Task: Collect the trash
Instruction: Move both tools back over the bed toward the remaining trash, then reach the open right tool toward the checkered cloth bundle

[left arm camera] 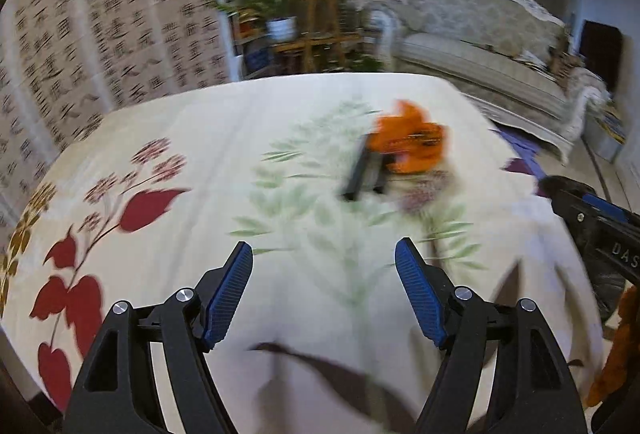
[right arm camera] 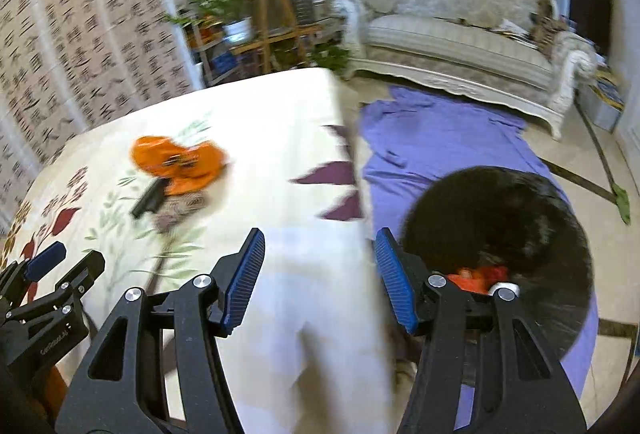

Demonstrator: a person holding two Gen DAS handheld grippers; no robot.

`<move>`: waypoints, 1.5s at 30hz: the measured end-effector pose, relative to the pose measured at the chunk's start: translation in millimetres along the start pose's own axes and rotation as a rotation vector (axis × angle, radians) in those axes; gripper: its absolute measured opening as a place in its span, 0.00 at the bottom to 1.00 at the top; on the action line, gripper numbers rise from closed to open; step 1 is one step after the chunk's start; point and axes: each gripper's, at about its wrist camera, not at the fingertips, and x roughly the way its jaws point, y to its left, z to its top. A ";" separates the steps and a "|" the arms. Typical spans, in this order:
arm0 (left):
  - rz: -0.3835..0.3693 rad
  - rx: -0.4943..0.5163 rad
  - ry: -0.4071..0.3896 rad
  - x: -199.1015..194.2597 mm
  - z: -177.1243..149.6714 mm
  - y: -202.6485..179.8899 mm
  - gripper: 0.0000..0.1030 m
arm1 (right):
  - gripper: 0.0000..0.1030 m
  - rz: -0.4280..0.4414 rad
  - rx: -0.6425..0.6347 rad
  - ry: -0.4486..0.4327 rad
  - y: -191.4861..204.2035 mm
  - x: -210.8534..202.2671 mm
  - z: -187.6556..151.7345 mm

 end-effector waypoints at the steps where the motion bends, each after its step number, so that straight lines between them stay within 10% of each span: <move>1: 0.014 -0.016 0.003 1.1 -1.0 9.0 0.70 | 0.54 0.011 -0.015 0.003 9.5 2.2 1.6; 17: 0.093 -0.145 0.012 9.6 -5.1 95.5 0.70 | 0.54 0.054 -0.106 0.058 96.0 46.3 18.8; 45: 0.063 -0.176 0.037 18.7 -5.9 105.3 0.70 | 0.55 0.044 -0.118 0.086 107.3 56.7 16.0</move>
